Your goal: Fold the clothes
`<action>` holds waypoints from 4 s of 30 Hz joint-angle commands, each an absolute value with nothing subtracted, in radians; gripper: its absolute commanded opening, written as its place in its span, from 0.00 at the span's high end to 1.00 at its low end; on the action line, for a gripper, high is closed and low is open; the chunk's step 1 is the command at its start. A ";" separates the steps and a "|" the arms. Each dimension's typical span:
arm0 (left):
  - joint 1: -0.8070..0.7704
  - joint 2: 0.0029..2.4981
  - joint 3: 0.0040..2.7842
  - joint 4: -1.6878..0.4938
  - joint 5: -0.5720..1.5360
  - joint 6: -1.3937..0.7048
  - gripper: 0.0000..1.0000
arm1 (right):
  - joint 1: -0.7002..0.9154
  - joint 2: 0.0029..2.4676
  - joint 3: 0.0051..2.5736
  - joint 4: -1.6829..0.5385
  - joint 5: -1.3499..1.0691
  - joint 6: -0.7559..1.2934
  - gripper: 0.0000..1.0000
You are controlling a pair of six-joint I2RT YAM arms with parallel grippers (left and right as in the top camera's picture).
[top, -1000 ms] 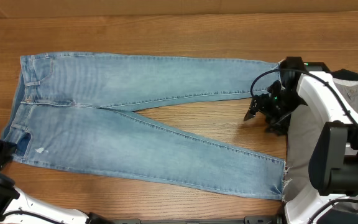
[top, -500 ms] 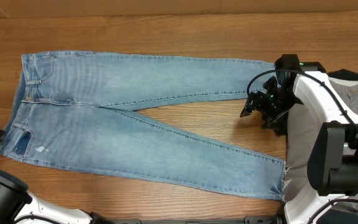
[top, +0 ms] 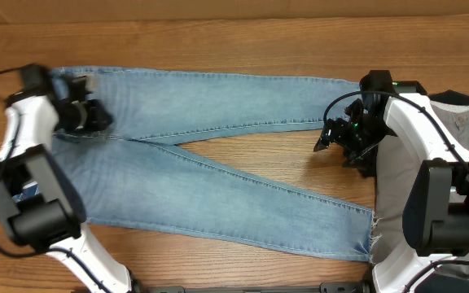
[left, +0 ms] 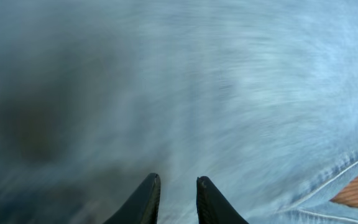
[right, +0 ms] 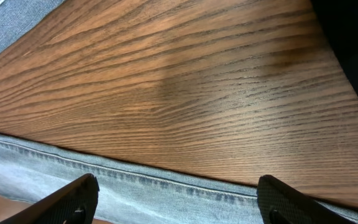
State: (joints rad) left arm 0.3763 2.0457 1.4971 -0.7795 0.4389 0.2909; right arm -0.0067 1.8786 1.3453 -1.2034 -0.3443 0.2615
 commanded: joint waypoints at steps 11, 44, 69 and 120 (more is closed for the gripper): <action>0.231 2.243 1.488 -0.577 -0.094 0.146 0.91 | -0.010 1.848 1.359 -1.198 -0.354 0.288 0.14; 0.589 1.988 1.582 -0.710 0.358 0.027 0.67 | 0.146 1.848 1.177 -1.216 -0.266 0.249 0.21; 0.597 1.577 1.581 -1.057 0.041 -0.138 0.53 | 0.237 1.848 0.929 -0.972 -0.270 0.398 0.72; 0.743 1.582 1.576 -1.205 0.016 -0.238 0.31 | -0.251 1.836 1.351 -1.154 -0.409 0.224 0.96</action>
State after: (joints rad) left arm 0.6987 1.5749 1.5787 -1.1801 0.0277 -0.1799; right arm -0.1997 1.8431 1.2480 -1.1202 -0.4381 0.2638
